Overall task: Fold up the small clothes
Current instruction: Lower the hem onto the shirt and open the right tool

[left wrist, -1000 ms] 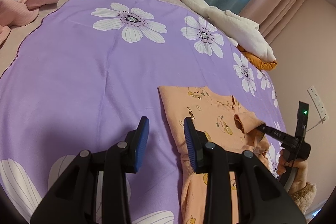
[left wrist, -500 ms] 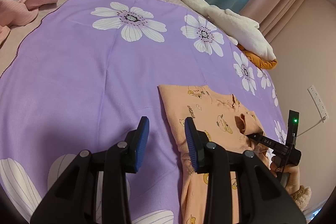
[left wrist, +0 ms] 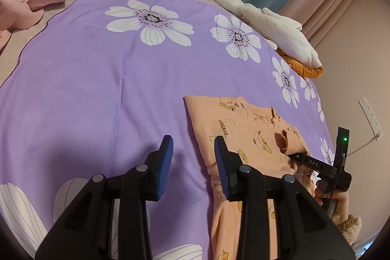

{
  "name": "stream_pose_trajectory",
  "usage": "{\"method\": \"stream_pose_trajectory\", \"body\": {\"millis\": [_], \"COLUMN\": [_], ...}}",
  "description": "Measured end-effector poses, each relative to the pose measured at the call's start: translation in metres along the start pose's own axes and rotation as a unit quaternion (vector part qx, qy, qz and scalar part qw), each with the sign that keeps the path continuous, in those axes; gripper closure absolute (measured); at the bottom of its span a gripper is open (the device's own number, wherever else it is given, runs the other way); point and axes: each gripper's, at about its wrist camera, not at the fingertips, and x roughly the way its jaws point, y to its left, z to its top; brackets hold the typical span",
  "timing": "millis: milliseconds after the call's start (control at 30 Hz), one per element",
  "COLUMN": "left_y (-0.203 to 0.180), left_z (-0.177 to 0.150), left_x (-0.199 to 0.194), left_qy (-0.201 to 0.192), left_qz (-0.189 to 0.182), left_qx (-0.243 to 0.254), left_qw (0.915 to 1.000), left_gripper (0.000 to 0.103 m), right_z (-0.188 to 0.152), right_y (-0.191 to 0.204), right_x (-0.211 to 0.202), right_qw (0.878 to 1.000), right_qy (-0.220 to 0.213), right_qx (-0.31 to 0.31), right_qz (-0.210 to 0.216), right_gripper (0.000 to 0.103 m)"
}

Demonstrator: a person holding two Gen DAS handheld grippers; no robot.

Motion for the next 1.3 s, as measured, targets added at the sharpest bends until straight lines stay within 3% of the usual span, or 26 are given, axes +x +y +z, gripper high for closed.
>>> {"method": "stream_pose_trajectory", "body": {"millis": [400, 700, 733, 800, 867, 1167, 1300], "left_y": [0.0, 0.001, 0.001, 0.0, 0.0, -0.004, -0.006], "left_z": [0.0, 0.002, 0.002, 0.002, 0.002, -0.002, -0.003], "left_x": [0.0, -0.001, -0.001, -0.001, -0.001, 0.006, 0.009], "left_qy": [-0.001, 0.002, 0.003, 0.004, 0.004, 0.015, 0.02], "left_qz": [0.0, 0.004, 0.004, 0.004, 0.005, 0.006, 0.003], "left_qx": [-0.001, 0.002, 0.003, 0.003, 0.003, 0.013, 0.015], "left_qw": [1.0, 1.0, 1.0, 1.0, 1.0, 0.9998, 0.9997], "left_gripper": [0.068, 0.068, 0.068, 0.068, 0.068, 0.068, 0.068], "right_z": [0.003, 0.01, 0.011, 0.011, 0.01, 0.002, -0.008], "right_y": [0.002, -0.01, -0.012, -0.016, -0.022, -0.067, -0.081], "right_x": [-0.006, -0.033, -0.036, -0.041, -0.046, -0.053, -0.051], "right_qw": [1.0, 0.999, 0.999, 0.998, 0.997, 0.99, 0.983], "right_qy": [0.003, -0.032, -0.036, -0.045, -0.056, -0.054, -0.04], "right_qx": [0.002, 0.022, 0.025, 0.032, 0.041, 0.132, 0.176], "right_qz": [-0.014, -0.017, -0.017, -0.017, -0.017, -0.009, -0.005], "right_gripper": [0.097, 0.095, 0.093, 0.073, 0.062, 0.061, 0.051]}}
